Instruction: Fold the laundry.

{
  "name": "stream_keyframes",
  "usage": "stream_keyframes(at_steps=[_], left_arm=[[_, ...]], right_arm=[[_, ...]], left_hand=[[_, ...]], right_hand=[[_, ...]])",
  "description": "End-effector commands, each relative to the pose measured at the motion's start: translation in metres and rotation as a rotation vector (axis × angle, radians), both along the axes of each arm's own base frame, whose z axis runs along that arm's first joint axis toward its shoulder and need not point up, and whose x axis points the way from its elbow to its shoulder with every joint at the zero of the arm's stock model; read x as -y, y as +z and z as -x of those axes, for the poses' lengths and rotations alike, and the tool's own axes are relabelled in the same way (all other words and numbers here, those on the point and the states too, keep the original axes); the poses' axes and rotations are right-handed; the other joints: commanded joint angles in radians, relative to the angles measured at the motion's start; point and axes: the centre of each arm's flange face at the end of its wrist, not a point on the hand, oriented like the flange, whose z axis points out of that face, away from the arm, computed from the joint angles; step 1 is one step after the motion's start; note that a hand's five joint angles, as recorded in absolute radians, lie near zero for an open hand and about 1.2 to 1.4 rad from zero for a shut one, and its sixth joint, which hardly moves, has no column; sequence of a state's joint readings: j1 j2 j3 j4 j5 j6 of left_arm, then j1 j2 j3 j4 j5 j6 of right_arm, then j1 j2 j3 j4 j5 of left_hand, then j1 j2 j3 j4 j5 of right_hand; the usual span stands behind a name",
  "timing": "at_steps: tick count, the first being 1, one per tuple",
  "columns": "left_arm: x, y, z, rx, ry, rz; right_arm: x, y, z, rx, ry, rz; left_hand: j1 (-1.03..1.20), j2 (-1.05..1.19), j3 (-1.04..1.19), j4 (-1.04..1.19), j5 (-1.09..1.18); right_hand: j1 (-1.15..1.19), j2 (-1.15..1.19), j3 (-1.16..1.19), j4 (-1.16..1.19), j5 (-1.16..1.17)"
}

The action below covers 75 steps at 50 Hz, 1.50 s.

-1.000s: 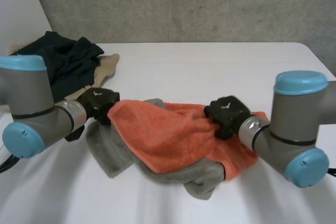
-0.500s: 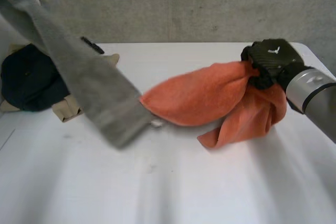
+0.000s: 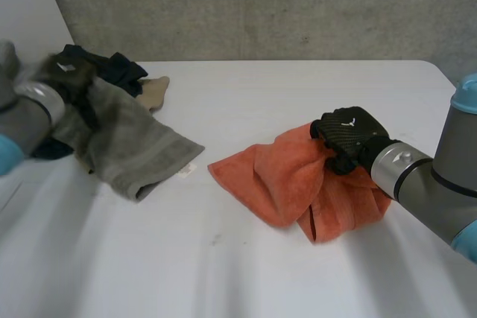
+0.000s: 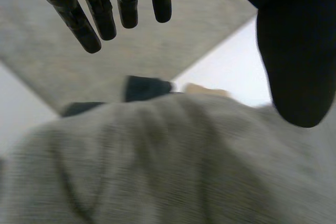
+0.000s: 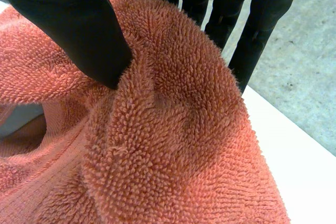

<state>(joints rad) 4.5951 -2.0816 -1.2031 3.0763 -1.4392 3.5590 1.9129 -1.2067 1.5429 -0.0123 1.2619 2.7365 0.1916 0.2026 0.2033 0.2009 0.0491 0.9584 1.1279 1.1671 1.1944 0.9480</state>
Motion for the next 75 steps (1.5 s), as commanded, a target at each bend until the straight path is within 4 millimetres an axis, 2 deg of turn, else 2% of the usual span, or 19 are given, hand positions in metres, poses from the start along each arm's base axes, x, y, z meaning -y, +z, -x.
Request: stream_keyframes(at_steps=[1, 8, 14, 17, 18, 19, 20, 31, 36, 40, 45, 46, 49, 53, 57, 60, 61, 69, 75], left_arm=[[0.007, -0.053, 0.009, 0.108, -0.065, 0.037], [0.031, -0.088, 0.003, 0.194, -0.062, -0.001], [0.039, -0.100, -0.004, 0.227, -0.055, -0.052], [0.043, -0.103, -0.006, 0.237, -0.052, -0.052], [0.044, -0.102, -0.006, 0.239, -0.052, -0.048], [0.045, -0.100, -0.006, 0.244, -0.049, -0.038], [0.046, -0.098, -0.006, 0.248, -0.045, -0.032], [0.072, -0.005, -0.033, 0.051, 0.157, 0.282], [0.091, 0.025, -0.053, -0.018, 0.261, 0.398], [0.110, 0.016, -0.069, -0.003, 0.342, 0.388], [0.116, -0.031, -0.058, 0.067, 0.298, 0.226], [0.112, -0.036, -0.055, 0.083, 0.285, 0.183], [0.101, -0.038, -0.049, 0.098, 0.264, 0.128], [0.073, -0.020, -0.039, 0.095, 0.217, 0.096], [0.047, 0.002, -0.024, 0.064, 0.138, 0.148], [0.023, 0.017, -0.008, 0.043, 0.062, 0.186], [0.017, 0.021, -0.003, 0.038, 0.041, 0.194], [-0.063, 0.023, 0.051, -0.009, -0.195, 0.103], [-0.110, 0.004, 0.088, -0.054, -0.371, -0.067]], right_arm=[[-0.004, -0.007, -0.006, -0.015, 0.027, -0.013], [-0.006, -0.011, -0.007, -0.028, 0.036, -0.018], [-0.004, -0.013, -0.006, -0.034, 0.035, -0.016], [-0.005, -0.014, -0.007, -0.039, 0.039, -0.017], [-0.004, -0.014, -0.007, -0.039, 0.037, -0.016], [-0.004, -0.014, -0.006, -0.043, 0.037, -0.015], [-0.004, -0.014, -0.006, -0.044, 0.037, -0.014], [-0.004, -0.014, -0.007, -0.050, 0.039, -0.003], [-0.006, -0.017, -0.009, -0.052, 0.044, -0.012], [-0.009, -0.018, -0.011, -0.050, 0.054, -0.018], [-0.012, -0.015, -0.014, -0.042, 0.066, -0.015], [-0.013, -0.013, -0.014, -0.038, 0.068, -0.011], [-0.014, -0.006, -0.017, -0.028, 0.084, 0.009], [-0.021, 0.000, -0.027, -0.011, 0.147, 0.024], [-0.051, -0.003, -0.050, -0.014, 0.314, 0.012], [-0.069, -0.006, -0.064, -0.035, 0.426, 0.005], [-0.063, 0.000, -0.063, -0.040, 0.411, 0.023], [-0.025, 0.054, -0.031, 0.015, 0.148, -0.029], [0.005, 0.067, 0.008, 0.080, -0.028, -0.128]], left_hand=[[-0.017, -0.028, -0.029, -0.026, -0.049], [0.083, 0.072, 0.071, 0.074, 0.051], [0.260, 0.248, 0.248, 0.250, 0.228], [0.555, 0.544, 0.543, 0.546, 0.523], [0.719, 0.708, 0.707, 0.710, 0.687], [1.130, 1.119, 1.119, 1.121, 1.098], [1.204, 1.193, 1.192, 1.195, 1.172], [1.205, 1.194, 1.193, 1.195, 1.173], [1.205, 1.194, 1.193, 1.195, 1.173], [1.205, 1.194, 1.193, 1.195, 1.173], [1.205, 1.194, 1.193, 1.195, 1.173], [1.205, 1.194, 1.193, 1.195, 1.173], [0.807, 0.796, 0.795, 0.798, 0.775], [0.234, 0.223, 0.223, 0.225, 0.202], [0.175, 0.164, 0.163, 0.165, 0.143], [0.107, 0.096, 0.095, 0.098, 0.075], [0.107, 0.096, 0.095, 0.098, 0.075], [0.128, 0.116, 0.116, 0.118, 0.096], [0.107, 0.096, 0.095, 0.098, 0.075]], right_hand=[[0.438, 0.268, 0.229, 0.202, 0.274], [0.438, 0.268, 0.229, 0.202, 0.274], [0.438, 0.268, 0.229, 0.202, 0.274], [0.438, 0.268, 0.229, 0.202, 0.274], [0.438, 0.268, 0.229, 0.202, 0.274], [0.438, 0.268, 0.229, 0.202, 0.274], [0.438, 0.268, 0.229, 0.202, 0.274], [0.438, 0.268, 0.229, 0.202, 0.274], [0.438, 0.268, 0.229, 0.202, 0.274], [0.438, 0.268, 0.229, 0.202, 0.274], [0.438, 0.268, 0.229, 0.202, 0.274], [0.438, 0.268, 0.229, 0.202, 0.274], [0.438, 0.268, 0.229, 0.202, 0.274], [0.438, 0.268, 0.229, 0.202, 0.274], [0.438, 0.268, 0.229, 0.202, 0.274], [-0.238, -0.407, -0.446, -0.474, -0.402], [-0.761, -0.930, -0.970, -0.997, -0.925], [-0.784, -0.953, -0.993, -1.020, -0.948], [-0.784, -0.953, -0.993, -1.020, -0.948]])
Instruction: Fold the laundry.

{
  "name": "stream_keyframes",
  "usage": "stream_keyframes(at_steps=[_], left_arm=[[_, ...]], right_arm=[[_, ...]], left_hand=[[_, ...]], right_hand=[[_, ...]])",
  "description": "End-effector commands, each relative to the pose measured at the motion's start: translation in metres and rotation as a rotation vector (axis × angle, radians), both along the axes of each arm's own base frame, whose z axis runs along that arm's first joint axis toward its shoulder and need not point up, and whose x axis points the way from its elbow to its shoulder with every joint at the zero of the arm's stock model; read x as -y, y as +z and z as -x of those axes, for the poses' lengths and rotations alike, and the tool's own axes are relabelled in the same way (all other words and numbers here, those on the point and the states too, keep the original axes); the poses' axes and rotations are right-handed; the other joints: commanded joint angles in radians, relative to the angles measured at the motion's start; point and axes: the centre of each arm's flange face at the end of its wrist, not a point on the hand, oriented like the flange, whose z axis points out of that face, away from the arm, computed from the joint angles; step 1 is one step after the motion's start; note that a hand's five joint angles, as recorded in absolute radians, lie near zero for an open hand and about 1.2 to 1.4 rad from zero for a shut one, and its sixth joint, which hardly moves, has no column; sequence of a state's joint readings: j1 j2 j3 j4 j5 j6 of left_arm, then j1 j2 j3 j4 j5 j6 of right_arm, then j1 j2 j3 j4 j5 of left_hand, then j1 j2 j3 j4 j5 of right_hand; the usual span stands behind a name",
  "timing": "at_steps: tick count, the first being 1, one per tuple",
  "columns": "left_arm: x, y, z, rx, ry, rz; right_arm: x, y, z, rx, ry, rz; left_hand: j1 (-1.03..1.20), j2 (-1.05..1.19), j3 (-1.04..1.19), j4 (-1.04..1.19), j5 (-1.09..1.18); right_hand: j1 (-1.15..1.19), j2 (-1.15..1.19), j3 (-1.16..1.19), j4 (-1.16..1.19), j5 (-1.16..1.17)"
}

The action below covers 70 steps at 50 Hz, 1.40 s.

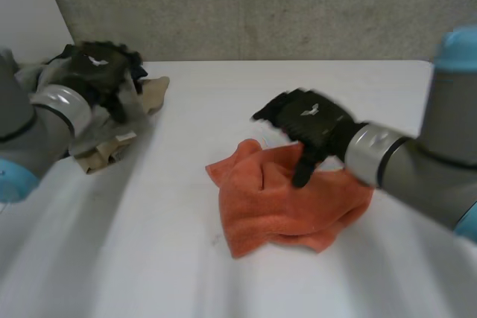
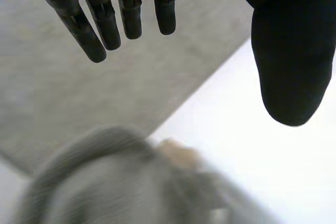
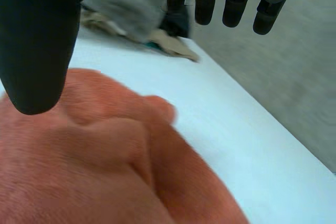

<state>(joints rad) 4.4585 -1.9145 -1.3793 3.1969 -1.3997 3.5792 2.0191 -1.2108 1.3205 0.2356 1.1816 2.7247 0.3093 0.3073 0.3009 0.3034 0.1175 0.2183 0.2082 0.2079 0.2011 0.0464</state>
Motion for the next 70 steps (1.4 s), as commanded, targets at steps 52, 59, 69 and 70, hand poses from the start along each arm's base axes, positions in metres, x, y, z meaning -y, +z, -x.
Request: stream_keyframes(at_steps=[52, 59, 69, 70], left_arm=[[-0.094, -0.084, 0.090, -0.042, -0.037, -0.064], [-0.126, -0.109, 0.069, 0.132, 0.031, -0.266], [-0.111, -0.026, 0.053, 0.043, 0.073, -0.233], [-0.101, -0.015, 0.053, 0.014, 0.063, -0.211]], right_arm=[[0.080, -0.070, 0.021, 0.001, -0.158, 0.220], [0.064, -0.124, 0.038, -0.232, -0.162, 0.037], [0.058, -0.085, 0.038, -0.185, -0.156, 0.126], [0.054, -0.076, 0.036, -0.173, -0.144, 0.146]], left_hand=[[1.087, 1.089, 1.095, 1.093, 1.104], [0.581, 0.583, 0.589, 0.587, 0.598], [0.080, 0.082, 0.089, 0.086, 0.098], [0.043, 0.045, 0.051, 0.048, 0.060]], right_hand=[[1.178, 1.188, 1.188, 1.195, 1.175], [1.178, 1.188, 1.188, 1.195, 1.175], [1.178, 1.188, 1.188, 1.195, 1.175], [1.178, 1.188, 1.188, 1.195, 1.175]])
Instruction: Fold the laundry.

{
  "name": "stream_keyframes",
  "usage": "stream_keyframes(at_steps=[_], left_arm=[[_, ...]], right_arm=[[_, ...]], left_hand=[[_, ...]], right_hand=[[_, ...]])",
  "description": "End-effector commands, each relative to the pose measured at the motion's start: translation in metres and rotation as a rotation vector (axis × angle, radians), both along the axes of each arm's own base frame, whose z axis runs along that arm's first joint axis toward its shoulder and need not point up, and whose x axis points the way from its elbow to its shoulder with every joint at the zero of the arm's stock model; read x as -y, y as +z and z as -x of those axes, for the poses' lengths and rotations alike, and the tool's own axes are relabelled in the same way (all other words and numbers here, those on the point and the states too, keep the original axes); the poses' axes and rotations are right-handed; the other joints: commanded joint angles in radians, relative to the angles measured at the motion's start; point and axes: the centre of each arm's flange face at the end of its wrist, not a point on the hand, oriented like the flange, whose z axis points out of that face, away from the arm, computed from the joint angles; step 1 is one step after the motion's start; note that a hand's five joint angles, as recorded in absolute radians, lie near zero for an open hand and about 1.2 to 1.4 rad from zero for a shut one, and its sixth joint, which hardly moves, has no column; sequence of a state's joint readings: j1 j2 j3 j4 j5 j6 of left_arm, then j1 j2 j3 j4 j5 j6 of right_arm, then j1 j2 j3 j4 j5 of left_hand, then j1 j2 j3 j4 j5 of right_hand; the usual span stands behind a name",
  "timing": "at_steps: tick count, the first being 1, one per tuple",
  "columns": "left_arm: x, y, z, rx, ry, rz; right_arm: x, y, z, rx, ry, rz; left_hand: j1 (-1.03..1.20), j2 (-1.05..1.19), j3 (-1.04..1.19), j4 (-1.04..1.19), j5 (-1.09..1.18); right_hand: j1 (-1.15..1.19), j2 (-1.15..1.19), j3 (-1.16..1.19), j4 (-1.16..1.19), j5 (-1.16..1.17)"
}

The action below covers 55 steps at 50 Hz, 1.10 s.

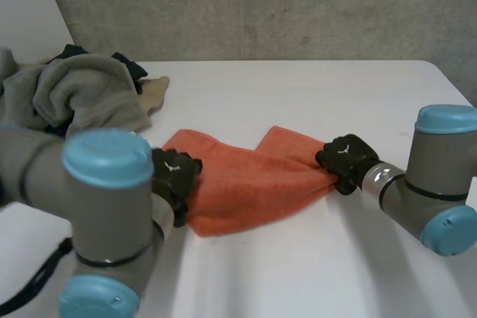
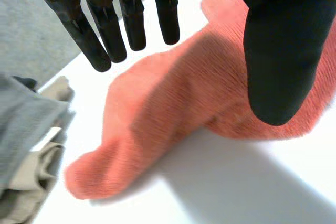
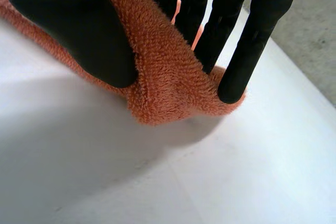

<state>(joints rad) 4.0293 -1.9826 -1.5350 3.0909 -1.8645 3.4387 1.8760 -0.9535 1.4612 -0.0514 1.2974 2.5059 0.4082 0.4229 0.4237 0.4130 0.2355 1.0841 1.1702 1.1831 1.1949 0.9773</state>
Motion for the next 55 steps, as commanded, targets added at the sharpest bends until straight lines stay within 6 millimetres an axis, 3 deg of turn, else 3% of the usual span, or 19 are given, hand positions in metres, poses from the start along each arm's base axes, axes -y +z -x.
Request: stream_keyframes(at_steps=[1, 4, 11, 15, 16, 23, 34, 42, 46, 50, 53, 54, 55], left_arm=[[0.033, 0.062, -0.007, -0.122, 0.007, 0.089], [0.055, 0.069, -0.007, -0.142, -0.012, 0.102], [0.091, 0.048, -0.010, -0.085, -0.019, 0.013], [0.100, 0.039, -0.004, -0.076, -0.068, -0.029], [0.101, 0.035, 0.001, -0.074, -0.105, -0.040], [0.105, 0.023, 0.028, -0.060, -0.272, -0.024], [0.109, -0.005, 0.060, 0.035, -0.385, -0.035], [0.097, 0.004, 0.062, 0.014, -0.391, -0.043], [0.097, 0.011, 0.058, -0.018, -0.375, -0.022], [0.095, 0.015, 0.053, -0.035, -0.365, -0.014], [0.096, 0.017, 0.050, -0.039, -0.357, -0.006], [0.098, 0.017, 0.049, -0.042, -0.354, -0.002], [0.100, 0.017, 0.048, -0.043, -0.349, -0.002]], right_arm=[[-0.011, 0.044, -0.006, 0.057, 0.044, 0.105], [-0.019, 0.056, -0.007, 0.066, 0.072, 0.130], [-0.035, 0.070, 0.000, 0.026, 0.101, 0.126], [-0.043, 0.076, 0.009, -0.047, 0.137, 0.116], [-0.043, 0.081, 0.013, -0.061, 0.138, 0.119], [-0.032, 0.093, 0.018, 0.047, 0.052, 0.060], [-0.030, 0.060, 0.028, 0.075, -0.103, -0.255], [-0.017, 0.033, 0.034, 0.008, -0.229, -0.236], [-0.009, 0.022, 0.028, 0.015, -0.214, -0.200], [-0.002, 0.012, 0.022, 0.018, -0.199, -0.183], [-0.001, 0.010, 0.016, 0.016, -0.178, -0.176], [0.000, 0.011, 0.015, 0.016, -0.172, -0.169], [0.001, 0.014, 0.012, 0.016, -0.163, -0.150]], left_hand=[[-0.083, -0.098, -0.098, -0.088, -0.085], [-0.107, -0.121, -0.122, -0.111, -0.108], [-0.089, -0.104, -0.105, -0.094, -0.091], [-0.089, -0.104, -0.105, -0.094, -0.091], [-0.089, -0.104, -0.105, -0.094, -0.091], [-0.098, -0.113, -0.113, -0.103, -0.100], [-0.101, -0.116, -0.116, -0.106, -0.103], [-0.095, -0.110, -0.110, -0.100, -0.097], [-0.095, -0.110, -0.110, -0.100, -0.097], [-0.095, -0.110, -0.110, -0.100, -0.097], [-0.098, -0.113, -0.113, -0.103, -0.100], [-0.098, -0.113, -0.113, -0.103, -0.100], [-0.098, -0.113, -0.113, -0.103, -0.100]], right_hand=[[0.312, 0.226, 0.213, 0.201, 0.244], [0.312, 0.226, 0.213, 0.201, 0.244], [0.312, 0.226, 0.213, 0.201, 0.244], [-0.625, -0.711, -0.724, -0.736, -0.693], [-0.727, -0.813, -0.826, -0.837, -0.794], [-0.730, -0.817, -0.829, -0.841, -0.798], [-0.745, -0.831, -0.844, -0.856, -0.813], [-0.880, -0.966, -0.979, -0.991, -0.948], [-0.857, -0.943, -0.956, -0.968, -0.925], [-0.576, -0.662, -0.675, -0.687, -0.644], [0.154, 0.068, 0.055, 0.043, 0.086], [0.311, 0.225, 0.212, 0.200, 0.243], [0.312, 0.226, 0.213, 0.201, 0.244]])
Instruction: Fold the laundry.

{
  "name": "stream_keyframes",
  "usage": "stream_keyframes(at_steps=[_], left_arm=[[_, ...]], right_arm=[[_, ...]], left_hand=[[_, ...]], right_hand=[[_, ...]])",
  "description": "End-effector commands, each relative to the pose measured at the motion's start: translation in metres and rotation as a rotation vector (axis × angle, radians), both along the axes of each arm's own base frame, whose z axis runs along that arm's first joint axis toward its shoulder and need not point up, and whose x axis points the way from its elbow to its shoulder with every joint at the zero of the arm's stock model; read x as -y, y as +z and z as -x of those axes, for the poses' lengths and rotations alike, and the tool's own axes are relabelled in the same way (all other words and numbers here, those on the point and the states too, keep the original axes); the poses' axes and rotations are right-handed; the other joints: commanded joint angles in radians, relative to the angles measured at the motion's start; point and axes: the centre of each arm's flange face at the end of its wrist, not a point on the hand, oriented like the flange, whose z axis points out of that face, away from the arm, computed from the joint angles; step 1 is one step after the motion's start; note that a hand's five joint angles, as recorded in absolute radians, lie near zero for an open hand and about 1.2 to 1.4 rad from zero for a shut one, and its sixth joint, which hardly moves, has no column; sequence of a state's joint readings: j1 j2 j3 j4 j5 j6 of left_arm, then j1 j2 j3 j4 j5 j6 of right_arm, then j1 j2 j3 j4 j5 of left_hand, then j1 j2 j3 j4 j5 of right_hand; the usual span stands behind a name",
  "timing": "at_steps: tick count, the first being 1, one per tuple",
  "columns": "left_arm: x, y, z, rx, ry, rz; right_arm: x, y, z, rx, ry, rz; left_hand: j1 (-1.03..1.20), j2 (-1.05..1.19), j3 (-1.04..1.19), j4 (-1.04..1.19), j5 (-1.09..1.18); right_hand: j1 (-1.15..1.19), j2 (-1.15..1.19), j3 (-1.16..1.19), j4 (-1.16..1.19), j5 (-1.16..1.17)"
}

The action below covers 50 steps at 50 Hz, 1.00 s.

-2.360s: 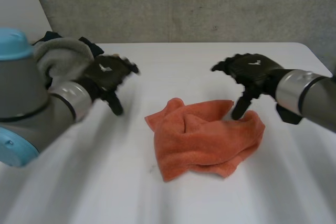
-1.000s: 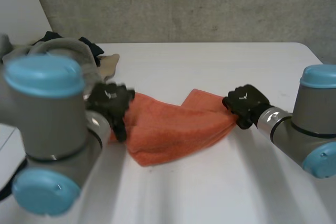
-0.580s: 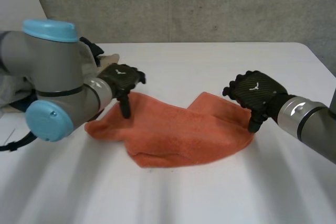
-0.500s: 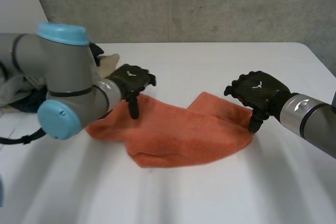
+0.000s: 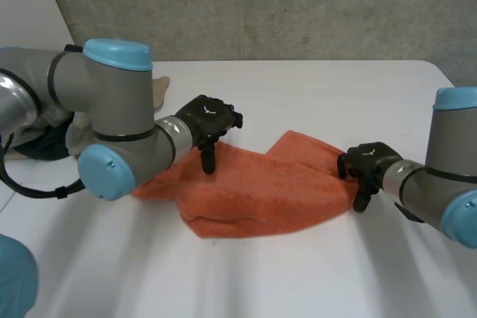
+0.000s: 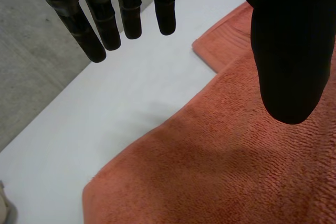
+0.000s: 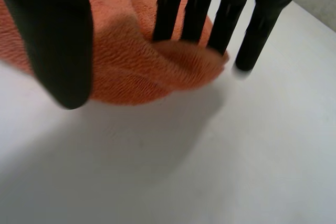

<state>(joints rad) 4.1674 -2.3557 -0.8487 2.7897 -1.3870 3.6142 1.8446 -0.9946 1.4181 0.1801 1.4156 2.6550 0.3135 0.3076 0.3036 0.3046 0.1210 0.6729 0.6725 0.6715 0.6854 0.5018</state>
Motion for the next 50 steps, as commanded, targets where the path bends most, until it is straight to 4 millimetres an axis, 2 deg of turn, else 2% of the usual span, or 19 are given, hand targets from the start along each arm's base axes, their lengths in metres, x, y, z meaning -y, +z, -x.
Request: stream_keyframes(at_steps=[1, 4, 7, 8, 11, 12, 16, 22, 23, 25, 28, 31, 32, 35, 36, 41, 44, 46, 50], left_arm=[[0.005, 0.004, -0.008, -0.019, 0.020, 0.014], [0.009, 0.003, -0.008, -0.024, 0.020, 0.015], [0.011, 0.002, -0.005, -0.027, 0.011, 0.013], [0.013, 0.001, -0.003, -0.026, 0.009, 0.010], [0.013, -0.001, 0.000, -0.023, 0.003, 0.002], [0.012, -0.004, 0.003, -0.026, -0.006, -0.010], [0.007, -0.019, 0.011, -0.022, -0.032, -0.066], [0.000, -0.039, 0.017, 0.011, -0.054, -0.109], [0.000, -0.039, 0.017, 0.012, -0.052, -0.106], [0.005, -0.038, 0.017, 0.005, -0.037, -0.082], [0.019, -0.020, 0.017, -0.030, 0.017, 0.013], [0.038, 0.004, 0.010, -0.065, 0.119, 0.131], [0.050, 0.026, 0.002, -0.099, 0.194, 0.219], [0.064, 0.065, -0.011, -0.168, 0.286, 0.362], [0.069, 0.093, -0.019, -0.230, 0.314, 0.451], [0.058, 0.163, -0.030, -0.410, 0.275, 0.656], [0.043, 0.181, -0.033, -0.486, 0.224, 0.707], [0.038, 0.179, -0.034, -0.498, 0.220, 0.705], [0.028, 0.143, -0.041, -0.438, 0.258, 0.618]], right_arm=[[0.005, 0.001, -0.013, 0.008, 0.049, 0.051], [-0.002, 0.023, -0.026, 0.041, 0.104, 0.140], [-0.015, 0.065, -0.038, 0.111, 0.201, 0.287], [-0.025, 0.084, -0.043, 0.142, 0.263, 0.347], [-0.045, 0.109, -0.054, 0.188, 0.376, 0.418], [-0.060, 0.122, -0.059, 0.216, 0.448, 0.449], [-0.084, 0.148, -0.064, 0.273, 0.558, 0.505], [-0.101, 0.176, -0.064, 0.341, 0.605, 0.557], [-0.102, 0.178, -0.064, 0.351, 0.605, 0.561], [-0.103, 0.182, -0.062, 0.376, 0.594, 0.555], [-0.097, 0.185, -0.061, 0.383, 0.574, 0.572], [-0.077, 0.178, -0.056, 0.363, 0.521, 0.577], [-0.060, 0.174, -0.053, 0.345, 0.483, 0.587], [-0.037, 0.169, -0.051, 0.315, 0.426, 0.604], [-0.022, 0.170, -0.051, 0.295, 0.384, 0.634], [0.015, 0.183, -0.052, 0.278, 0.230, 0.730], [0.025, 0.185, -0.061, 0.305, 0.196, 0.778], [0.025, 0.183, -0.066, 0.324, 0.205, 0.788], [0.026, 0.157, -0.073, 0.338, 0.218, 0.729]], left_hand=[[-0.006, 0.000, 0.004, 0.003, 0.012], [-0.018, -0.012, -0.008, -0.009, 0.000], [-0.053, -0.047, -0.043, -0.044, -0.035], [-0.073, -0.068, -0.064, -0.065, -0.056], [-0.123, -0.117, -0.113, -0.115, -0.105], [-0.139, -0.133, -0.129, -0.130, -0.121], [-0.139, -0.133, -0.129, -0.130, -0.121], [-0.130, -0.124, -0.120, -0.121, -0.112], [-0.071, -0.065, -0.061, -0.062, -0.053], [0.356, 0.362, 0.366, 0.365, 0.374], [1.081, 1.087, 1.091, 1.090, 1.099], [1.083, 1.089, 1.093, 1.092, 1.101], [1.083, 1.089, 1.093, 1.092, 1.101], [1.083, 1.089, 1.093, 1.092, 1.101], [1.083, 1.089, 1.093, 1.092, 1.101], [1.083, 1.089, 1.093, 1.092, 1.101], [1.083, 1.089, 1.093, 1.092, 1.101], [1.083, 1.089, 1.093, 1.092, 1.101], [1.083, 1.089, 1.093, 1.092, 1.101]], right_hand=[[0.723, 0.724, 0.725, 0.711, 0.720], [0.723, 0.724, 0.725, 0.711, 0.720], [0.723, 0.724, 0.725, 0.711, 0.720], [0.723, 0.724, 0.725, 0.711, 0.720], [0.723, 0.724, 0.725, 0.711, 0.720], [0.723, 0.724, 0.725, 0.711, 0.720], [0.723, 0.724, 0.725, 0.711, 0.720], [0.723, 0.724, 0.725, 0.711, 0.720], [0.723, 0.724, 0.725, 0.711, 0.720], [0.723, 0.724, 0.725, 0.711, 0.720], [0.723, 0.724, 0.725, 0.711, 0.720], [0.723, 0.724, 0.725, 0.711, 0.720], [0.723, 0.724, 0.725, 0.711, 0.720], [0.723, 0.724, 0.725, 0.711, 0.720], [0.723, 0.724, 0.725, 0.711, 0.720], [0.723, 0.724, 0.725, 0.711, 0.720], [0.723, 0.724, 0.725, 0.711, 0.720], [0.723, 0.724, 0.725, 0.711, 0.720], [0.723, 0.724, 0.725, 0.711, 0.720]])
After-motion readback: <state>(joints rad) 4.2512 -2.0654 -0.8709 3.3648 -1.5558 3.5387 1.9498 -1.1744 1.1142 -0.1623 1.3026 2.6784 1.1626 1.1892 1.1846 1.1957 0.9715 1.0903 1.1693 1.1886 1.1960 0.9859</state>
